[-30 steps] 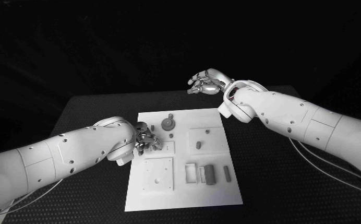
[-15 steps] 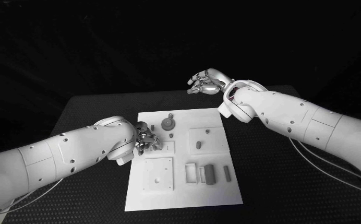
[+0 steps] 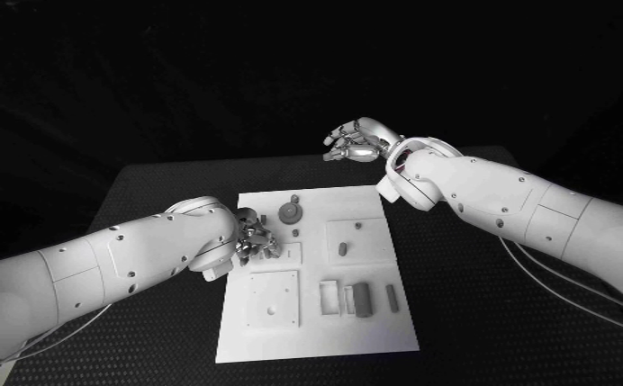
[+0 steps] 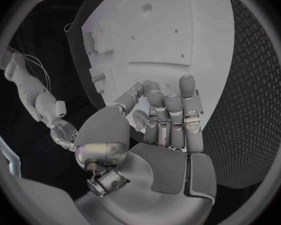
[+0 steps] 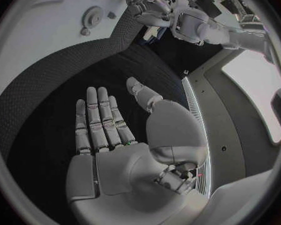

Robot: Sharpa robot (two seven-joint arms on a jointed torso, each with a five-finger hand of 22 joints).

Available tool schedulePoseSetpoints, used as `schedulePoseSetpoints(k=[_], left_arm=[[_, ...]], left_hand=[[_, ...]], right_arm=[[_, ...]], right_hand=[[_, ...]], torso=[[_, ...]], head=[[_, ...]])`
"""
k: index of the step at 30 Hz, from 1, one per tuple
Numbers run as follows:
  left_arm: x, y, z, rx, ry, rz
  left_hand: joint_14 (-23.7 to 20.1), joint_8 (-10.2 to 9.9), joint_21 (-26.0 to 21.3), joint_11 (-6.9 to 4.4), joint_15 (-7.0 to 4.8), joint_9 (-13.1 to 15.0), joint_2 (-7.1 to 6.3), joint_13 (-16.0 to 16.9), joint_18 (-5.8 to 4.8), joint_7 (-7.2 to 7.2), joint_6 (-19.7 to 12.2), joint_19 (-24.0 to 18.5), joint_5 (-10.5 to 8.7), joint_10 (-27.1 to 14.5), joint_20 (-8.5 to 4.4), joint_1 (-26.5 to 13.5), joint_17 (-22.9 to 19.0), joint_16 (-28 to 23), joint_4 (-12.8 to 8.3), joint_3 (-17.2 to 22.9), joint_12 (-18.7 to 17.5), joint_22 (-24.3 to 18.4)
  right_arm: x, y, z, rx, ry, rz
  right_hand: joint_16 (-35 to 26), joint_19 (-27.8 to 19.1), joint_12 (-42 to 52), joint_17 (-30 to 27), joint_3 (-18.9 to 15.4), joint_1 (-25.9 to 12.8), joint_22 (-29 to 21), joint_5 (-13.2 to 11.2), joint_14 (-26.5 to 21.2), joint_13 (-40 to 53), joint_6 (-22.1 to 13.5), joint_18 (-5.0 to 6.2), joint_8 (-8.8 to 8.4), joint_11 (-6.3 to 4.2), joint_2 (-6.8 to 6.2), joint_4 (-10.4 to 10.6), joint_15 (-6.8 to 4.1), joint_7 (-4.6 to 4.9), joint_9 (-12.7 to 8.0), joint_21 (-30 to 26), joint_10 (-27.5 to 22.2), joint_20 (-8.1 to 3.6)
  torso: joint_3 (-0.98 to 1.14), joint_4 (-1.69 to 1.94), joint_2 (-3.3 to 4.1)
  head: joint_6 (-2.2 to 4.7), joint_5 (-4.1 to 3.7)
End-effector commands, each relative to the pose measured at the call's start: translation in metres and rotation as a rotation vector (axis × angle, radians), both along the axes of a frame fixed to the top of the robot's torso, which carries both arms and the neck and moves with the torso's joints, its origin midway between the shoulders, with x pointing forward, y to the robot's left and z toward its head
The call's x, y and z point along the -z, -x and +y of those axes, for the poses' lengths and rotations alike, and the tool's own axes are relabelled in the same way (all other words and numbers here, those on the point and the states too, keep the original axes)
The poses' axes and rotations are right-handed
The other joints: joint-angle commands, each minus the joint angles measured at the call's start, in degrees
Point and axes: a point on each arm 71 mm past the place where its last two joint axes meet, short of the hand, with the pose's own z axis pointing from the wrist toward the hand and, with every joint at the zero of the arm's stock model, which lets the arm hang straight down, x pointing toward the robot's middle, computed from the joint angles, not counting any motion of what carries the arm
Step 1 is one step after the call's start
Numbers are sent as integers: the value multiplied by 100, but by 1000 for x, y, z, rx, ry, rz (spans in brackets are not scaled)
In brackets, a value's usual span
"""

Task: Assemble the parts on the task board

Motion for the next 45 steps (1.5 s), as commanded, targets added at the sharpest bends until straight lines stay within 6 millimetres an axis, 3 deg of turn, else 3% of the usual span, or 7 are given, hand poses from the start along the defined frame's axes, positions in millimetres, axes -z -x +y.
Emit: schedulePoseSetpoints(k=[1, 11, 23, 25, 27, 34, 45], left_arm=[[5, 3, -1, 37, -57, 32], [4, 2, -7, 59, -84, 15], [3, 2, -13, 55, -73, 4], [3, 2, -13, 58, -75, 6], [3, 2, -14, 57, -75, 6], [3, 1, -14, 54, -73, 1], [2, -1, -8, 30, -61, -22]], left_hand=[[28, 12, 21, -16, -29, 219, 226, -5, -72, -3, 31, -8, 248, 64, -35, 193, -8, 7, -69, 186, 11, 117], [45, 13, 38, -22, -26, 227, 198, -3, -69, -10, 54, 6, 383, 77, -33, 196, -6, 25, -63, 193, 34, 120], [57, 1, 46, -23, -35, 232, 163, -10, -68, -10, 65, 22, 168, 84, -32, 62, -20, 20, -8, 132, 49, 110], [59, -1, 42, -24, -37, 238, 138, -16, -62, -17, 69, 24, -117, 85, -41, -9, -24, 18, 45, 106, 49, 106], [58, -3, 38, -25, -39, 242, 57, -21, -65, -16, 70, 27, -338, 86, -38, -91, -26, 18, 110, 65, 49, 104], [34, -4, 25, -19, -42, 278, -450, -14, -58, -8, 36, 10, -364, 62, -40, -599, -23, 26, 238, -415, 53, 103], [3, -7, -27, -40, -83, 317, -657, 0, -14, -37, 9, -21, -359, 26, -77, -1079, -19, 33, 105, -997, 53, 81]], right_arm=[[0, 1, 2, -19, -3, 0], [-1, 1, 3, -20, -4, 0], [0, 1, 3, -23, -1, 9], [0, 1, 3, -24, -1, 9], [0, 2, 3, -24, -1, 10], [0, 2, 4, -26, 0, 12], [0, 1, 2, -22, 1, 12]], right_hand=[[-36, -48, -33, -3, -43, 51, 10, -12, 11, -9, -21, -43, 35, 14, 4, -5, 27, 181, -11, -41, 26, 4], [-52, -54, -42, -2, -47, 52, 15, -12, 7, -24, -22, -44, 37, 14, 3, -5, 31, 184, -14, -49, 32, 6], [-99, -69, -72, 1, -58, 52, 29, -12, -23, -67, -33, -49, 38, 24, 1, -4, 49, 189, -26, -66, 27, 10], [-108, -72, -77, 2, -60, 52, 31, -12, -30, -74, -36, -50, 38, 26, 1, -4, 53, 191, -28, -70, 26, 11], [-114, -76, -81, 3, -62, 51, 33, -12, -35, -80, -38, -51, 38, 27, -1, -4, 55, 192, -29, -72, 25, 12], [-149, -101, -104, 9, -73, 55, 47, -12, -63, -113, -58, -60, 33, 37, -12, -5, 71, 210, -42, -91, 15, 16], [-218, -173, -141, 14, -87, 71, 68, -12, -141, -164, -81, -86, 30, 56, -22, -5, 108, 222, -58, -135, -13, 27]], torso=[[-1, 1, 1], [-4, 7, -2], [-7, 9, 1], [-7, 10, 1], [-8, 9, 0], [-9, 7, -1], [-8, 10, 1]], head=[[-4, -3], [-8, 4], [-6, -8], [0, -8], [-2, -7], [-2, -12], [9, -27]])
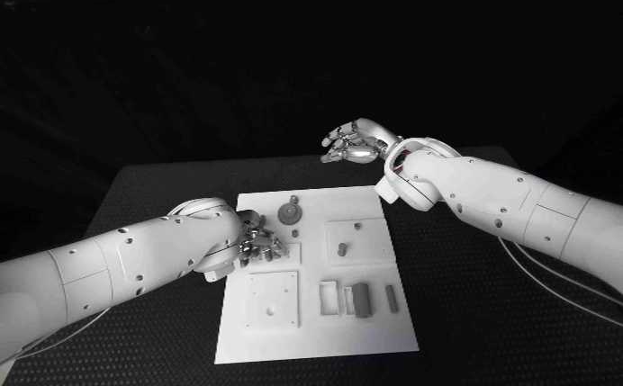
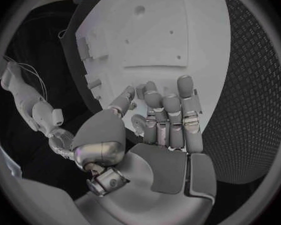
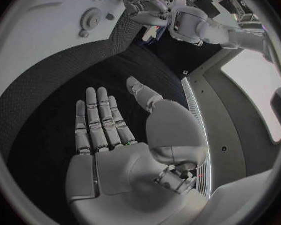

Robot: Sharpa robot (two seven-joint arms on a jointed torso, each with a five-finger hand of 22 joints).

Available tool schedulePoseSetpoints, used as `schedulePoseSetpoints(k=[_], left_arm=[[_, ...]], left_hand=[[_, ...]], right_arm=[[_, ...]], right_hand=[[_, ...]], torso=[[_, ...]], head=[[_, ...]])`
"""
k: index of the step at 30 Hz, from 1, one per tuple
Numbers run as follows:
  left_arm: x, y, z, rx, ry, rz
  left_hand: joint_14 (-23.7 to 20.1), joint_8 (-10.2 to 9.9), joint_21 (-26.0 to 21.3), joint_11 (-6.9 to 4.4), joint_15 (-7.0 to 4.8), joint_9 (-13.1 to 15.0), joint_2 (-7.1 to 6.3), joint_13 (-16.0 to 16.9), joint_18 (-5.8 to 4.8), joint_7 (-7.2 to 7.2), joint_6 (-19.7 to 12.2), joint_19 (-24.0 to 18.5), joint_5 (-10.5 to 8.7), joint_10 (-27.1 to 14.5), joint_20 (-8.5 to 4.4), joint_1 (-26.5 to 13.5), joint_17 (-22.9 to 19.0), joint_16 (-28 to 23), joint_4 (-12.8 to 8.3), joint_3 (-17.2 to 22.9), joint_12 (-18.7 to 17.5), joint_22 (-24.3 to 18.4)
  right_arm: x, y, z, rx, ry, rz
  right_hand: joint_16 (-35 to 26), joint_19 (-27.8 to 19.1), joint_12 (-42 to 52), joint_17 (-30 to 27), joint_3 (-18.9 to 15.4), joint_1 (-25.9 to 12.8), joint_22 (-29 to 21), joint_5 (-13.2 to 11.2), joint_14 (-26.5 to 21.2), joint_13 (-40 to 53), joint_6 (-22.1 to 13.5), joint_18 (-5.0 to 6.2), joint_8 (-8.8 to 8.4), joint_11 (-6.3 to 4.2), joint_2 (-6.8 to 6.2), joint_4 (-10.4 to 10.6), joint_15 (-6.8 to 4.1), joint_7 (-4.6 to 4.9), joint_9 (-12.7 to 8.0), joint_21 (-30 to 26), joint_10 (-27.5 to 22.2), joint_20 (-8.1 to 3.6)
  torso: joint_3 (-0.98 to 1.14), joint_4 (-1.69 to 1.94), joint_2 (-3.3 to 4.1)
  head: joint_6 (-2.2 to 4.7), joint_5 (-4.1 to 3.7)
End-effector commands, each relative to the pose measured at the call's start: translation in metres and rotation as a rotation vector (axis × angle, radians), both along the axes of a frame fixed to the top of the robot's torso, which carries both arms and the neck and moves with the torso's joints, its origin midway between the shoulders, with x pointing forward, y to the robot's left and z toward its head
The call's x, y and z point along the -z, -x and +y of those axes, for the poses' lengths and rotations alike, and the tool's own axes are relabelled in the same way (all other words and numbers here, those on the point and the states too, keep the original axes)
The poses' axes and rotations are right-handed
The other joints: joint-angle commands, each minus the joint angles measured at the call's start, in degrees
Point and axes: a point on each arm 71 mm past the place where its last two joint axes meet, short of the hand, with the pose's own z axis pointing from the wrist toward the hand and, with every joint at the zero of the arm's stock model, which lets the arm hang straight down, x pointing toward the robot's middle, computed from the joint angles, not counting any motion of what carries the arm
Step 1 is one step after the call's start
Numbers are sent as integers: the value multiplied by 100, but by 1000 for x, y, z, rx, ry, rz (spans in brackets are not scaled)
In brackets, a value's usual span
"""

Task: Assemble the parts on the task board

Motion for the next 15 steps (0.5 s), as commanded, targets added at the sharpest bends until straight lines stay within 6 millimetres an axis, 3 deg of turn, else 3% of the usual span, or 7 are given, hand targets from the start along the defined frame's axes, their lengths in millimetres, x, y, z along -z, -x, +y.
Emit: schedulePoseSetpoints(k=[1, 15], left_arm=[[-1, 0, 0, -4, 7, -14], [-12, -6, 12, -69, 101, -34]], left_hand=[[-40, -11, -53, -22, -35, 22, 22, 16, -11, -6, -23, -38, -26, -54, -37, -161, 1, 33, -123, -211, 30, 81], [-44, -17, -82, -30, -62, 38, -10, 18, -10, -10, -25, -14, -27, -56, -45, -244, -3, 31, -239, -371, 24, 64]], right_arm=[[0, 0, 1, -12, 0, 4], [0, -1, -2, -4, 1, -1]], right_hand=[[-36, -73, -31, 7, -41, 49, 13, -12, -46, -20, -42, -89, 31, 47, 1, 10, 14, 224, -9, -42, -4, 5], [-69, -125, -47, 21, -50, 58, 37, -12, -80, -54, -50, -109, 35, 56, 9, 12, 34, 232, -19, -71, -10, 13]], torso=[[1, 2, 2], [-7, 3, -2]], head=[[1, -4], [28, -9]])
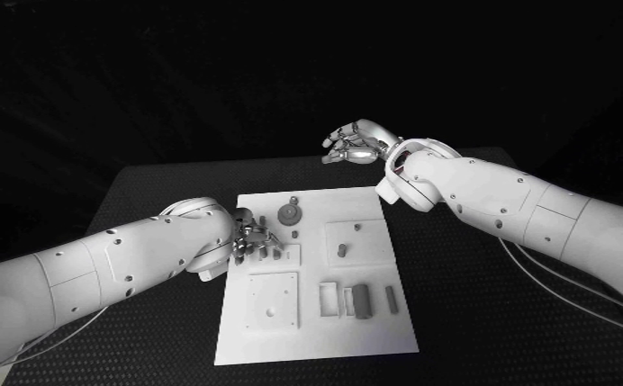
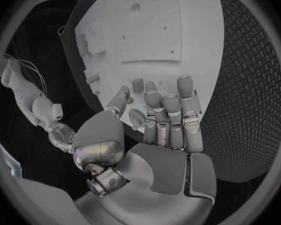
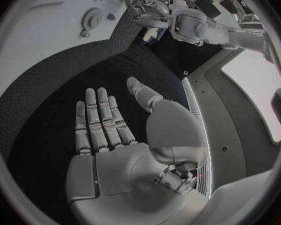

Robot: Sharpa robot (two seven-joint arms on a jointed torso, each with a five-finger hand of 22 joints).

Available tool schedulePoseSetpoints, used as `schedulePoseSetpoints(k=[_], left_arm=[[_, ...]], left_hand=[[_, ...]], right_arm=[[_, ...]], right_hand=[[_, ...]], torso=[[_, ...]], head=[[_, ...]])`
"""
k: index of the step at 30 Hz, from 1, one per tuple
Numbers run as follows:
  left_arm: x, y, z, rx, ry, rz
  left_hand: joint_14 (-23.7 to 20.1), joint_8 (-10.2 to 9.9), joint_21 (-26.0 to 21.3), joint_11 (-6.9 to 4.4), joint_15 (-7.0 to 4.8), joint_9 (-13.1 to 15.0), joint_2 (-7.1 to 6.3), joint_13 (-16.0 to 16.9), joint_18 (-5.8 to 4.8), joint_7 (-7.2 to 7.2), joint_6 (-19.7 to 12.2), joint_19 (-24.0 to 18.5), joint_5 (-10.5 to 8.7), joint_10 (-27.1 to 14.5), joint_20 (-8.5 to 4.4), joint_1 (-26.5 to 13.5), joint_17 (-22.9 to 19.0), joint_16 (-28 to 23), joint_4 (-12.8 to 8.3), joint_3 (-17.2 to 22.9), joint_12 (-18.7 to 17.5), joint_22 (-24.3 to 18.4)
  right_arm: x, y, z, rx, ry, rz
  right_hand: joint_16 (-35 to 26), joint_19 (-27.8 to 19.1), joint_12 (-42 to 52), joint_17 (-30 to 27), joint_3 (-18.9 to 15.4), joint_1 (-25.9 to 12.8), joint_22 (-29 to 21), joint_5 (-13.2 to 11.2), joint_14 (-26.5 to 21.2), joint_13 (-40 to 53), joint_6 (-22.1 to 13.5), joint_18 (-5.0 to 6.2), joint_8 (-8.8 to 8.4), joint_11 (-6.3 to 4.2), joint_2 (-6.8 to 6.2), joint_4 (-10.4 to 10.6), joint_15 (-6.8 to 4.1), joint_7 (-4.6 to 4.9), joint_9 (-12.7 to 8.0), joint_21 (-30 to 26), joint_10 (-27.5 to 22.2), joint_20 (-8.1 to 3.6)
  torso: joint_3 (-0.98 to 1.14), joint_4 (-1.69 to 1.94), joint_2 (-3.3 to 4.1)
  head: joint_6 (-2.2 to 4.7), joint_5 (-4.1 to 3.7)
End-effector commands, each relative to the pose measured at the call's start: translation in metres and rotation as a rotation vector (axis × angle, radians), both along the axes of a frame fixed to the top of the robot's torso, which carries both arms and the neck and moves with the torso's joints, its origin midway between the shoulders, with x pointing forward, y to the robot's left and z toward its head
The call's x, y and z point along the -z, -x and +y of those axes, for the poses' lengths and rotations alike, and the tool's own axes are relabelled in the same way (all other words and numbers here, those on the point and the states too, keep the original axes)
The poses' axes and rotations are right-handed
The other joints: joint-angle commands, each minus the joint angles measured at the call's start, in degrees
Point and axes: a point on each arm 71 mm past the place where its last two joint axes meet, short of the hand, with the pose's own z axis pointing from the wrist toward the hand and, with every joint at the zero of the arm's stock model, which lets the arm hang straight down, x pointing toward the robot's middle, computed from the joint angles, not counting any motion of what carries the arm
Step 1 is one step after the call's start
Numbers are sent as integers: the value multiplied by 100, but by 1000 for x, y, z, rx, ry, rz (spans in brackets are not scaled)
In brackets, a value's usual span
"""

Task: Assemble the parts on the task board

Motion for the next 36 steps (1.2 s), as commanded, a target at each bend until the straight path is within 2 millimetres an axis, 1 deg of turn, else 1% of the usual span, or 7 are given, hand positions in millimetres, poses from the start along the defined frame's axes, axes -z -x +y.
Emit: schedulePoseSetpoints(k=[1, 8, 12, 18, 27, 30, 36], left_arm=[[-10, -5, 1, -38, 86, -15], [-35, -25, 26, -129, 130, -34], [-47, -40, 41, -189, 133, -107], [-51, -56, 57, -230, 98, -136], [-51, -70, 54, -224, 68, -164], [-50, -73, 46, -207, 67, -156], [-44, -74, 39, -184, 50, -141]], left_hand=[[-26, -38, -24, 5, -42, 1, -3, 2, -9, 1, -61, 4, -27, -41, -26, -25, -8, 22, -9, -50, 15, 57], [-121, -124, -110, 69, -40, -20, 23, -32, -38, 66, -204, -73, -26, -144, -8, 31, -38, -42, -14, -113, -63, 26], [-272, -322, -245, 198, 30, -117, 61, -97, -79, 198, -528, -224, -23, -303, 35, 175, -93, -162, -19, -114, -192, -28], [-405, -487, -420, 333, 174, -217, 45, -230, -83, 334, -805, -406, -13, -427, 148, 340, -201, -329, -17, -137, -364, -112], [-602, -665, -633, 487, 331, -369, 176, -402, -83, 495, -1130, -619, -15, -646, 299, 591, -345, -531, -20, -139, -573, -217], [-688, -756, -712, 554, 392, -446, 180, -469, -83, 560, -1299, -705, -8, -736, 354, 631, -400, -605, -20, -170, -651, -255], [-731, -806, -775, 597, 444, -529, 212, -530, -79, 607, -1385, -744, -9, -772, 402, 697, -445, -642, -23, -188, -690, -288]], right_arm=[[0, 0, 0, -9, -2, -2], [0, -2, -6, 8, -3, -7], [1, -4, -7, 19, -9, -9], [2, -7, -13, 45, -33, -10], [4, -10, -14, 61, -54, 4], [5, -11, -13, 58, -57, 12], [5, -11, -12, 60, -66, 18]], right_hand=[[-33, -35, -38, 8, -35, 58, 10, -12, -44, -7, -50, -111, 36, 46, 9, -4, -3, 232, -5, -32, 0, 4], [-79, -47, -41, 10, -45, 53, 33, -13, -105, -30, -46, -116, 45, 46, 5, -3, 23, 233, -12, -40, 8, 4], [-99, -49, -43, 10, -47, 52, 43, -13, -133, -39, -43, -117, 49, 47, 5, -2, 36, 233, -14, -42, 9, 4], [-361, -81, -215, -82, -60, 23, 94, -12, -506, -176, -51, -130, 59, 159, -12, 5, 196, 244, -32, -63, -241, 6], [-635, -154, -424, -242, -41, 5, 165, -12, -856, -385, -62, -159, 83, 219, 1, 6, 362, 161, -52, -113, -440, 14], [-770, -320, -566, -334, -59, -59, 177, -12, -992, -490, -102, -226, 76, 238, 10, 33, 415, 137, -65, -203, -573, 46], [-906, -473, -730, -431, -61, -190, 253, -12, -1045, -620, -157, -287, 75, 257, 32, 91, 379, 129, -78, -260, -622, 60]], torso=[[-1, -2, -1], [-2, 12, -15], [6, 2, -3], [3, -4, 14], [9, -5, 19], [11, -11, 29], [17, -13, 44]], head=[[18, 1], [39, -6], [71, -42], [81, -41], [59, -28], [56, -23], [72, -25]])
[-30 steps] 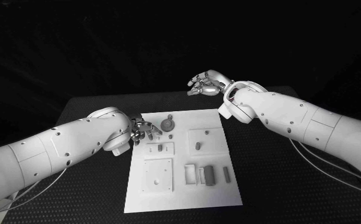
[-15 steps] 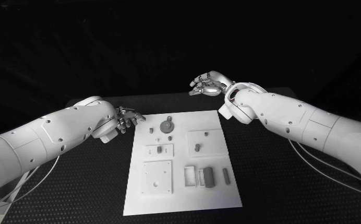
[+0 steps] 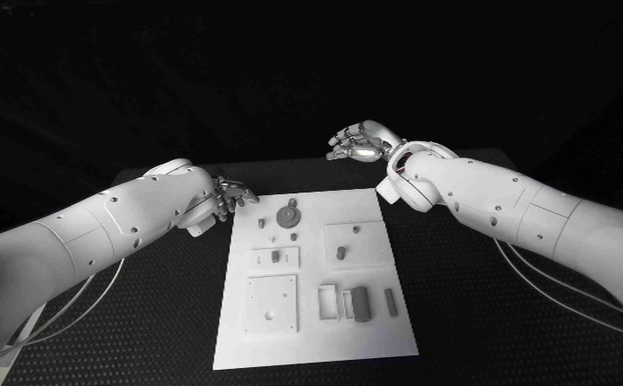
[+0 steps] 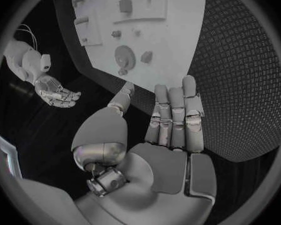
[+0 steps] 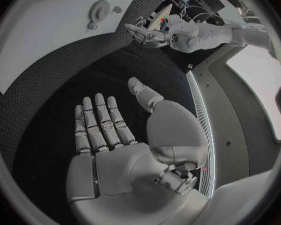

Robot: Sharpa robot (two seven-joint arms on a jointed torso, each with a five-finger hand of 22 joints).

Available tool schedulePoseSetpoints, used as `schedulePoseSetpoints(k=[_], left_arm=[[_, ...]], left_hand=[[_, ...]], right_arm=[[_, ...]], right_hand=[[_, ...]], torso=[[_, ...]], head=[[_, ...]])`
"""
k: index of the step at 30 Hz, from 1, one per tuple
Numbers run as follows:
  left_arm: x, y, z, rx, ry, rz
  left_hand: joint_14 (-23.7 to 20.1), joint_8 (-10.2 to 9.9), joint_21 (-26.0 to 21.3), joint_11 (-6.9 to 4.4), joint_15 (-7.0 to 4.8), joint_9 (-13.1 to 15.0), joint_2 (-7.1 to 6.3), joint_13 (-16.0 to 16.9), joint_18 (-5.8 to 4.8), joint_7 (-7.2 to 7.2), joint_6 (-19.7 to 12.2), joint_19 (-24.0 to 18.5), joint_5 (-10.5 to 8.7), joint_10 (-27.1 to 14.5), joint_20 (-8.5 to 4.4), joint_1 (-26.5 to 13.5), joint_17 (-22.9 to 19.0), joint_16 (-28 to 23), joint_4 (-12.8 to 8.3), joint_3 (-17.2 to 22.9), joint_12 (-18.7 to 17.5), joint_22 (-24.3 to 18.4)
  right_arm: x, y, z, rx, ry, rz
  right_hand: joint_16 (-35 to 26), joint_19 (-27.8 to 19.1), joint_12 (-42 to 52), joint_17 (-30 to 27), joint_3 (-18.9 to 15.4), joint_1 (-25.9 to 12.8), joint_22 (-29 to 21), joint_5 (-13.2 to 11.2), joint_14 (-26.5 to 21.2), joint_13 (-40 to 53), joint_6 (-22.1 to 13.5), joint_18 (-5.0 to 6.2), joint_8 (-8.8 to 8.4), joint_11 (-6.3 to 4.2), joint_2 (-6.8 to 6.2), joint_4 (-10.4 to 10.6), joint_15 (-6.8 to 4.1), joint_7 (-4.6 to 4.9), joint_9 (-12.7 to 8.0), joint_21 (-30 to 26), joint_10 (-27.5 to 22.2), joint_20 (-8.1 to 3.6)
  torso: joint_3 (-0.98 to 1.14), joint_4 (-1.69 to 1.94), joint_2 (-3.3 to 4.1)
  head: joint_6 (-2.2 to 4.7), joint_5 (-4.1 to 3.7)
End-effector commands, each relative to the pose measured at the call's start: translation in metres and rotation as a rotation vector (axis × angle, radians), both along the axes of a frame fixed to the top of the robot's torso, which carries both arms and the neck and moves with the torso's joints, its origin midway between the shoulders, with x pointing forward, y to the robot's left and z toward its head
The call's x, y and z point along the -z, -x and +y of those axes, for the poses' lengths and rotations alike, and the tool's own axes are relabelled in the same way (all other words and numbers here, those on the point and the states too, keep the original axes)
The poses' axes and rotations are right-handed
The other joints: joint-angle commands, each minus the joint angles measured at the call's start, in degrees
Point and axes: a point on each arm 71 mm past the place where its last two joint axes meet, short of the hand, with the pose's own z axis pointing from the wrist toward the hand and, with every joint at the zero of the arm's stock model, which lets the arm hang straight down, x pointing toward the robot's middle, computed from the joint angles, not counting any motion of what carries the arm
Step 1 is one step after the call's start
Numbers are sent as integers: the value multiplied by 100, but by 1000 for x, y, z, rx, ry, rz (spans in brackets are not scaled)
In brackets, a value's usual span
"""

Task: Assemble the parts on the task board

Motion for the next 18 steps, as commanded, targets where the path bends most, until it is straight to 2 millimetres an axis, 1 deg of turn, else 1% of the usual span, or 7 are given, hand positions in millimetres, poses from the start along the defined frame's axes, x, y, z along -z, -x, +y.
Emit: schedulePoseSetpoints(k=[1, 9, 11, 13, 15, 18], left_arm=[[3, 0, -4, 54, -21, 9], [13, 3, -12, 92, -37, 45], [14, 4, -14, 94, -38, 44], [15, 4, -15, 99, -39, 47], [16, 4, -16, 103, -39, 50], [18, 4, -18, 112, -40, 58]], left_hand=[[-43, -26, -23, 25, 6, -24, -3, -17, -76, 70, -131, -36, -8, -34, 23, 74, -12, -36, -9, -29, -40, -9], [-38, 38, -47, 3, 19, -59, -17, -55, -69, 45, -8, -23, -9, -22, 39, 90, -36, -29, 3, -66, -36, -19], [-37, 37, -48, 1, 19, -66, -12, -58, -67, 44, -8, -20, -7, -19, 39, 98, -38, -28, 2, -64, -35, -20], [-34, 35, -53, -1, 18, -87, 14, -70, -63, 42, -8, -14, 28, -15, 40, 139, -44, -24, 3, -41, -33, -22], [-32, 38, -55, -2, 19, -99, 19, -76, -63, 40, -1, -10, 51, -13, 42, 149, -48, -22, 8, -32, -31, -22], [-27, 46, -58, -6, 20, -113, 20, -84, -63, 37, 20, -3, 57, -5, 44, 143, -53, -17, 16, -29, -26, -22]], right_arm=[[-1, 0, 1, -9, -21, 2], [-1, 0, 2, -5, -21, 1], [-1, 0, 2, 0, -24, 1], [-1, 0, 1, 0, -24, 1], [-1, 0, 2, 0, -24, 1], [-1, 0, 2, 0, -25, 3]], right_hand=[[-34, -48, -38, -25, 3, -57, 29, -11, -4, -34, -31, -104, 31, 23, 0, 44, 7, 154, -5, -21, 4, -2], [-52, -63, -81, -50, 20, -75, 77, -12, 50, -82, -30, -110, 47, 57, -6, 47, 51, 188, -6, -22, 50, -6], [-58, -64, -90, -56, 22, -77, 84, -12, 53, -91, -34, -111, 47, 60, -11, 45, 53, 196, -8, -23, 55, -6], [-69, -64, -108, -66, 25, -84, 100, -12, 61, -109, -50, -111, 43, 76, -21, 44, 62, 230, -13, -23, 64, -8], [-73, -64, -114, -70, 27, -85, 105, -12, 63, -115, -53, -111, 42, 81, -23, 44, 63, 238, -14, -23, 68, -8], [-80, -65, -122, -75, 29, -88, 112, -12, 64, -124, -58, -111, 42, 85, -25, 44, 64, 247, -16, -24, 73, -8]], torso=[[7, -5, 19], [5, -3, 14], [4, -5, 18], [-3, -3, 20], [-9, -1, 19], [-5, 1, 12]], head=[[11, -3], [-4, -14], [-14, -45], [-9, -91], [-15, -92], [-30, -84]])
